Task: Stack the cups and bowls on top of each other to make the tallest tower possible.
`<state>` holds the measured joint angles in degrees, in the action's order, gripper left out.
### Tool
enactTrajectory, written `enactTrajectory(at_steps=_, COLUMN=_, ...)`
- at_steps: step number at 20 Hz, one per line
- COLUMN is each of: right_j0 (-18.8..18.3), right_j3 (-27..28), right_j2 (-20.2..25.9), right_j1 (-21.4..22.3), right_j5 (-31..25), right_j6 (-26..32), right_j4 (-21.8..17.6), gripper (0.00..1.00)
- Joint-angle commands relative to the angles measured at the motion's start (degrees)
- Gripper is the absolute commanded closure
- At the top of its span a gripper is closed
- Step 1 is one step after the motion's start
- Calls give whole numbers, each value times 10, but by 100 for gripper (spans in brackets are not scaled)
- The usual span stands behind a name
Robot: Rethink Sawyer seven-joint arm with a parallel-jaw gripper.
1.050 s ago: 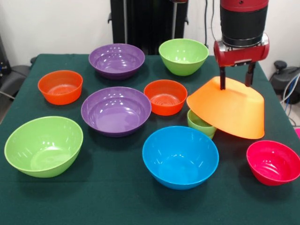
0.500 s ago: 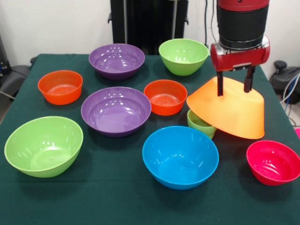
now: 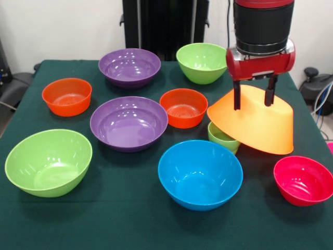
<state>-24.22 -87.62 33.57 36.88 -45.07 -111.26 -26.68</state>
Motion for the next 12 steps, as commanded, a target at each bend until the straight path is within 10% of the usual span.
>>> enactTrajectory(at_steps=1, right_j0=0, right_j3=-31, right_j2=6, right_j1=12, right_j5=-30, right_j6=121, right_j4=-51, gripper=0)
enactTrajectory(at_steps=12, right_j0=18, right_j3=-59, right_j2=-41, right_j1=-35, right_j5=66, right_j6=32, right_j4=-102, gripper=0)
